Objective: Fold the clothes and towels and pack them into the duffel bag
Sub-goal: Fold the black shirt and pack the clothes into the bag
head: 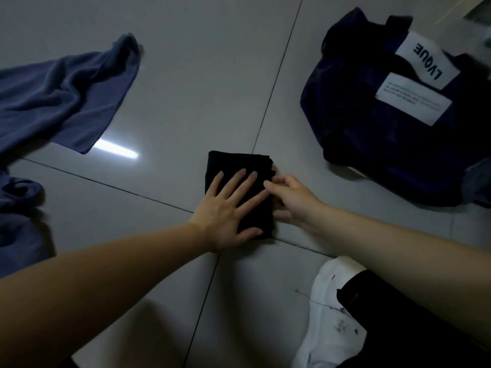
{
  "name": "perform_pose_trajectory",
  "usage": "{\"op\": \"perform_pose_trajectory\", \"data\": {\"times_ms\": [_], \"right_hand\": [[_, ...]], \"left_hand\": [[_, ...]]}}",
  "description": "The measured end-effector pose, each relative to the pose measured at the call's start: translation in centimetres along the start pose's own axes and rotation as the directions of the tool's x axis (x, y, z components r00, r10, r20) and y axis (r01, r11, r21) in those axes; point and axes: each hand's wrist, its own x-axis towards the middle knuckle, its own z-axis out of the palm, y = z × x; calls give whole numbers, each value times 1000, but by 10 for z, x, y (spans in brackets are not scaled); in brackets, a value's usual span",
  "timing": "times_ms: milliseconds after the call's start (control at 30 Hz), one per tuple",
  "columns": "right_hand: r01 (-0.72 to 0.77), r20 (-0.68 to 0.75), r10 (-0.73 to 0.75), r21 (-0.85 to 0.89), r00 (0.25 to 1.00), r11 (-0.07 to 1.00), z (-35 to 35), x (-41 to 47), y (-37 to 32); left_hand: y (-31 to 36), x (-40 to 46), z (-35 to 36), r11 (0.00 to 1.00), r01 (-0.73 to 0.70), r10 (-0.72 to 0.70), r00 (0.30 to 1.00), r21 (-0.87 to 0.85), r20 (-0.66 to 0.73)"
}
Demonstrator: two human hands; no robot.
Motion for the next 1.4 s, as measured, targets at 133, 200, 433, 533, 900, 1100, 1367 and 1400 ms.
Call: {"op": "perform_pose_trajectory", "data": {"times_ms": [133, 200, 433, 533, 900, 1100, 1367, 1400], "right_hand": [[-10, -44, 7, -78, 999, 997, -1, 7, -7], [-21, -29, 19, -96, 999, 995, -2, 7, -11], [-89, 71, 93, -46, 993, 995, -9, -3, -13], [-41, 83, 52, -125, 995, 991, -17, -19, -15], [95, -144, -164, -398, 976, 913, -114, -81, 25], [38, -460, -432, -649, 776, 760, -177, -48, 13], [-225, -416, -242, -799, 877, 558, -222, -11, 25], [-217, -387, -209, -803, 898, 555, -223, -10, 33]], "left_hand": [[4, 6, 1, 999, 50, -50, 999, -4, -18], [5, 8, 0, 994, 109, -109, 994, -19, 2], [11, 22, -14, 982, 188, -190, 966, 32, 174], [14, 26, -24, 977, 192, -210, 946, 94, 247], [31, 68, -100, 980, 198, -199, 980, -9, -24], [37, 71, -93, 906, 278, -318, 945, -318, -82], [65, 95, -77, 716, 285, -401, 915, -638, -41], [68, 97, -73, 700, 283, -393, 919, -656, -23]]}}
